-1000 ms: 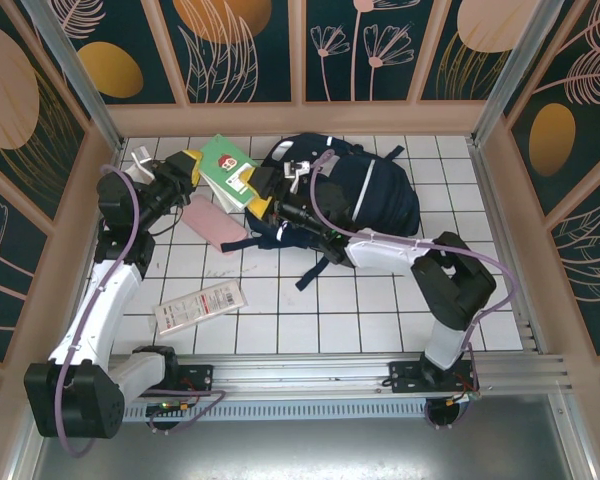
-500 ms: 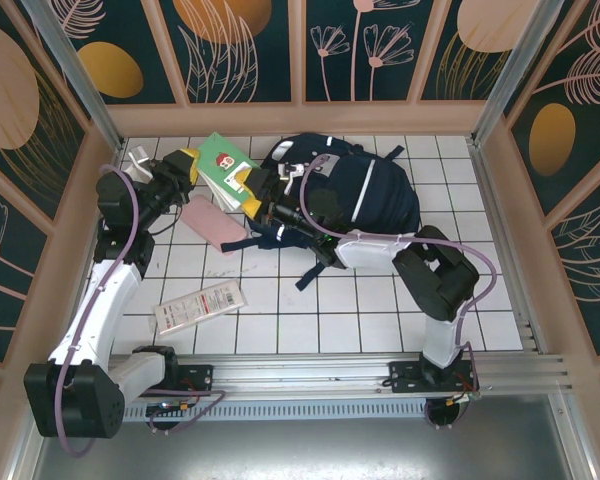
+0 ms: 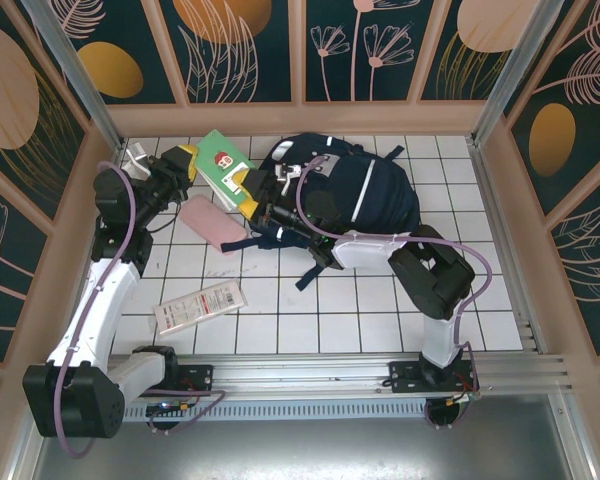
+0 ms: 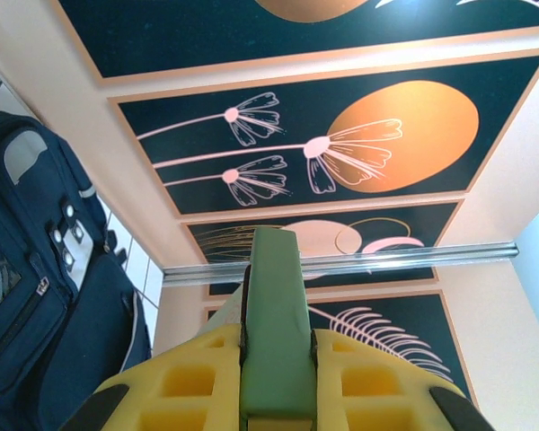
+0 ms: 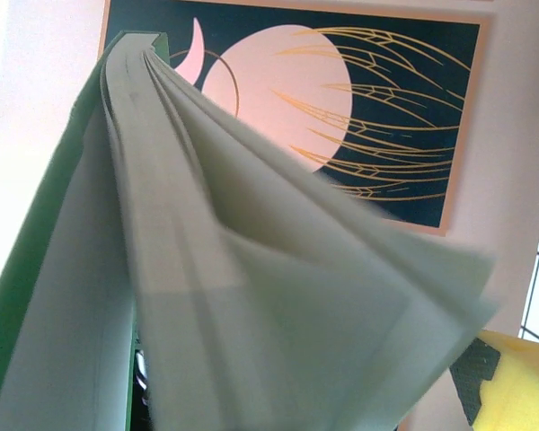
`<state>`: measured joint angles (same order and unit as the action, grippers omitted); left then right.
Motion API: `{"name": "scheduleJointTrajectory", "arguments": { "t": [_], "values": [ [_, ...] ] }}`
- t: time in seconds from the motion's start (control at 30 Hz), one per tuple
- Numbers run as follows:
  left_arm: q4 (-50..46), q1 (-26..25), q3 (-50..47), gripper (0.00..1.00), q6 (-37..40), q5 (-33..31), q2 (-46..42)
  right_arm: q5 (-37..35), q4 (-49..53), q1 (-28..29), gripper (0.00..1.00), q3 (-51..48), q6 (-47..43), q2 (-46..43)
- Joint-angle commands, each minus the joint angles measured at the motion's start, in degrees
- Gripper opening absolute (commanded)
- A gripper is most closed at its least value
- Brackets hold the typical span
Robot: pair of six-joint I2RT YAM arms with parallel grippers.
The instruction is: Pack books, pencil case, and school supplies into a backpack
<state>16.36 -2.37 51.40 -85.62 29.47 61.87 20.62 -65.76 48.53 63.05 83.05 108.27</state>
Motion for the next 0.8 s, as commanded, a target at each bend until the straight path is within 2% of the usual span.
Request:
{"name": "scheduleJointTrajectory", "arguments": {
  "t": [0.0, 0.33, 0.47, 0.77],
  "values": [
    [5.24, -0.79, 3.80, 0.00, -2.84, 1.49, -1.73, 1.41, 4.39, 1.67, 0.99, 0.26, -1.62, 1.81],
    [4.79, -0.85, 1.55, 0.00, -2.77, 1.53, -2.72, 0.91, -4.87, 0.85, 0.97, 3.65, 4.18, 4.58],
    [3.28, -0.88, 1.63, 0.00, -1.13, 1.04, -2.76, 1.27, -10.25, 0.24, 0.87, 3.91, 7.47, 5.15],
    [-1.90, -0.89, 1.95, 0.00, 4.49, -1.31, -2.33, 0.39, -6.62, -0.21, 0.60, 0.17, 3.65, -0.73]
  ]
}}
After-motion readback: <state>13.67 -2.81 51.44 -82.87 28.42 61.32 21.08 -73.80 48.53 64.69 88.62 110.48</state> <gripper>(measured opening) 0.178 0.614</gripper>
